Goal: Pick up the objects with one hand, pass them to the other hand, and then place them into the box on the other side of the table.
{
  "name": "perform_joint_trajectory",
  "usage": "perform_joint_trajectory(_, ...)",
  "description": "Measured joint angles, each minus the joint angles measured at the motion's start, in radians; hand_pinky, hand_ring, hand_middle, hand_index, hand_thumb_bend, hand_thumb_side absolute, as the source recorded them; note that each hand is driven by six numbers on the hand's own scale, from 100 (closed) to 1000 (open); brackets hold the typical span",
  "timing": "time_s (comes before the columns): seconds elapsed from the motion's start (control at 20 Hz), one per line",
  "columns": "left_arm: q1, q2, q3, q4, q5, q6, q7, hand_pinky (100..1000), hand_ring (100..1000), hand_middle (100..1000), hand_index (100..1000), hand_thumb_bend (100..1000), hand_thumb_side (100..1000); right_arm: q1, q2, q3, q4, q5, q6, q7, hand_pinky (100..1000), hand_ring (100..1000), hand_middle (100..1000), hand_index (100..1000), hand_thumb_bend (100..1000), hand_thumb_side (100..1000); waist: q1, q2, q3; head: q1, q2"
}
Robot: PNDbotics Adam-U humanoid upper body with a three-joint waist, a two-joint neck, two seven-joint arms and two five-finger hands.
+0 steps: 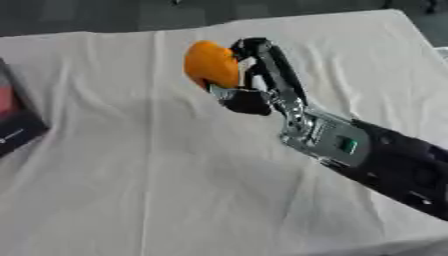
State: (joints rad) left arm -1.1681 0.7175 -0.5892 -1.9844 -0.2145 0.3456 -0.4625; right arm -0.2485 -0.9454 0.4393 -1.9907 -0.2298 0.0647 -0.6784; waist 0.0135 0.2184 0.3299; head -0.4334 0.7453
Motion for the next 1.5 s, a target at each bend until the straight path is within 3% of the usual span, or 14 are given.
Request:
perform_joint_trajectory(0.45,-0.037,-0.054,-0.091,-0.008,0.045,-0.046,-0.130,870,743,767,830,229,541,-0.030,0.017,0.032,0.000,0.003,-0.015,0.028,220,608,439,509,348,100,0.000,0.000,0.003,-0.008,0.001)
perform_joint_trajectory(0.85,-0.070,-0.107,-0.126,-0.008,0.036,-0.060,-0.160,860,748,791,878,302,484,-0.061,0.036,0.049,0.000,0.007,-0.027,0.044,227,607,438,507,342,100,0.000,0.000,0.004,-0.009,0.001)
perform_joint_trajectory(0.95,-0.075,-0.122,-0.131,-0.008,0.029,-0.065,-0.161,841,750,786,896,352,428,-0.070,0.041,0.053,0.000,0.007,-0.032,0.048,228,607,438,507,341,100,0.000,0.000,0.004,-0.009,0.001)
perform_joint_trajectory(1.0,-0.077,-0.128,-0.132,-0.008,0.019,-0.062,-0.158,825,755,790,904,410,373,-0.073,0.045,0.056,0.000,0.007,-0.034,0.050,227,607,438,507,342,100,0.000,0.000,0.004,-0.009,0.001)
perform_joint_trajectory(1.25,-0.082,-0.157,-0.143,-0.008,-0.101,-0.002,-0.082,830,762,757,848,459,314,-0.080,0.063,0.072,0.000,0.011,-0.032,0.053,227,607,438,507,341,100,0.000,0.000,0.003,-0.010,0.000)
perform_joint_trajectory(1.5,-0.082,-0.179,-0.170,-0.008,-0.158,0.058,-0.039,845,769,758,840,470,366,-0.098,0.075,0.085,0.000,0.033,-0.030,0.054,226,604,436,504,350,100,0.000,0.001,-0.002,-0.009,-0.001)
